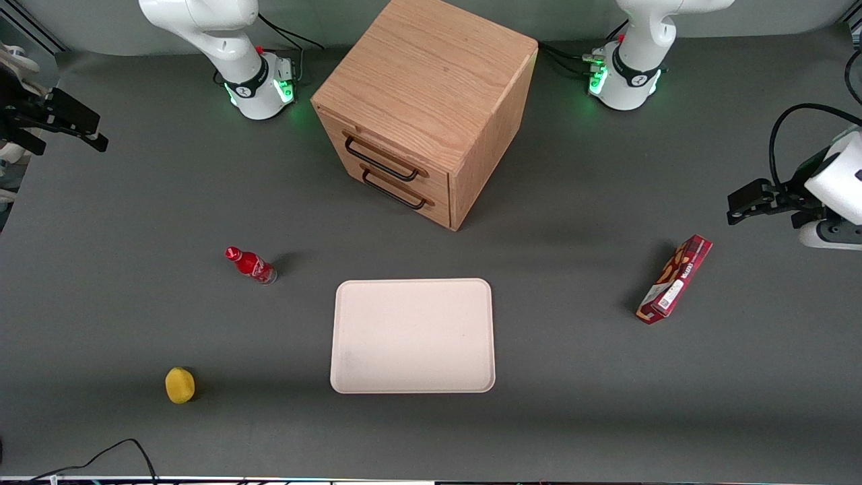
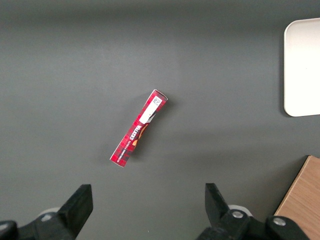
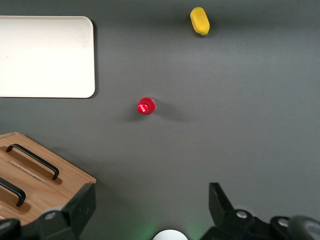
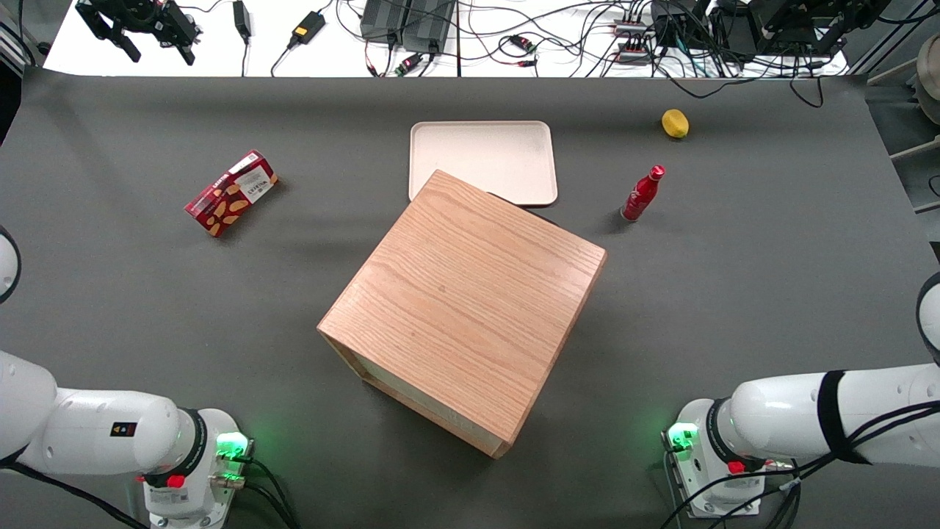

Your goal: Open upper drawer

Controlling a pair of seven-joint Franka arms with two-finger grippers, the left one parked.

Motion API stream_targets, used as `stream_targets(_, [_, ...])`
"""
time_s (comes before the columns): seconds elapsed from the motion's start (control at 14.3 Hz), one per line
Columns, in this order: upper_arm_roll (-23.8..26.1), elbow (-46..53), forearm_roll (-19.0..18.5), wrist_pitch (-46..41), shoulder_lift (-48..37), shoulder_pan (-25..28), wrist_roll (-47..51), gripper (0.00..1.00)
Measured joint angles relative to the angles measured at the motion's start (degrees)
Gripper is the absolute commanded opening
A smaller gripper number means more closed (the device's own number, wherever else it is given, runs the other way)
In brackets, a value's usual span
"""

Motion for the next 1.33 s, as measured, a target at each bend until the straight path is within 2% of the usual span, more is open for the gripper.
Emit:
stream_targets(0.28, [0.04,1.24,1.09,-0.23,-0.02,-0.06,-0.03,1.0])
stream_targets(0.49, [1.17,2.88,7.09,-1.99,-0.08,0.01,-0.27,1.0])
stream_targets(0.91, [17.19,5.42,7.96,-2.67,-0.03,0.54,-0.19,1.0])
stream_targets(1.05, [20.04,5.34,8.02,-2.18,1.09,0.75,-0.73,1.0])
stream_targets(1.19, [21.85,5.36,8.07,-0.12,3.5,1.17,-6.17,1.0])
stream_targets(1.33, [22.51,5.34,8.53,1.12,6.66,1.35,-17.13,1.0])
